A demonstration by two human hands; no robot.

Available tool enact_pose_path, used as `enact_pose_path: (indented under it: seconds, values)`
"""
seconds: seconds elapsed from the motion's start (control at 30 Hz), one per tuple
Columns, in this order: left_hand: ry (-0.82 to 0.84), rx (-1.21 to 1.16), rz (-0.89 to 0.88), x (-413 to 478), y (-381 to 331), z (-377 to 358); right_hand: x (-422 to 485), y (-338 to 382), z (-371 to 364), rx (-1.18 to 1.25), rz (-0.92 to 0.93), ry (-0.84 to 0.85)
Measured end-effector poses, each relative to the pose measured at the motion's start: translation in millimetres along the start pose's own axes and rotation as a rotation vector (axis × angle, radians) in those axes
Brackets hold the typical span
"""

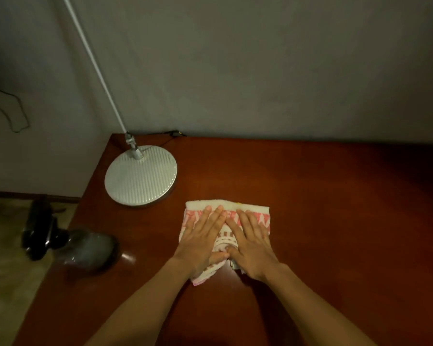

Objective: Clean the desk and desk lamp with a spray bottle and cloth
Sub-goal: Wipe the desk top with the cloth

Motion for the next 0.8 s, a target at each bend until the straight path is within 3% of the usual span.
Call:
enact_pose_path:
  seconds: [0.07,0.33,0.57,0.67,0.8]
  values:
    - [-0.053,0.049,-0.035,-42.9,-9.0,-21.9,-44.8,19.1,-19.8,0.003,-0.007,0.025]
    - [0.071,0.147,-0.079,-178.3,-27.3,-91.4,-171.9,81.0,-88.9,-0.118,-0.145,0.002]
    - [0.062,0.193,-0.079,-235.6,-3.6,-94.3,-194.8,140.5,-93.5,0.061,-0.081,0.028]
    - [0.03,0.189,-0.065,-255.4,18.8,-88.5,-191.4,175.1,-90.4,0.039,0.052,-0.009]
    - [-0.082,0.158,-0.037,-282.2,55.1,-73.5,-170.8,223.0,-88.4,0.003,0.098,-0.045]
Point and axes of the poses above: each hand's wrist, its own x-axis towards the middle knuckle, its own z-axis out of the back of the hand, y = z × x, the point moved 7 cm from there along x, towards the middle knuckle, and after that the axes turned 14 degrees about -x, right-handed, at the moved point
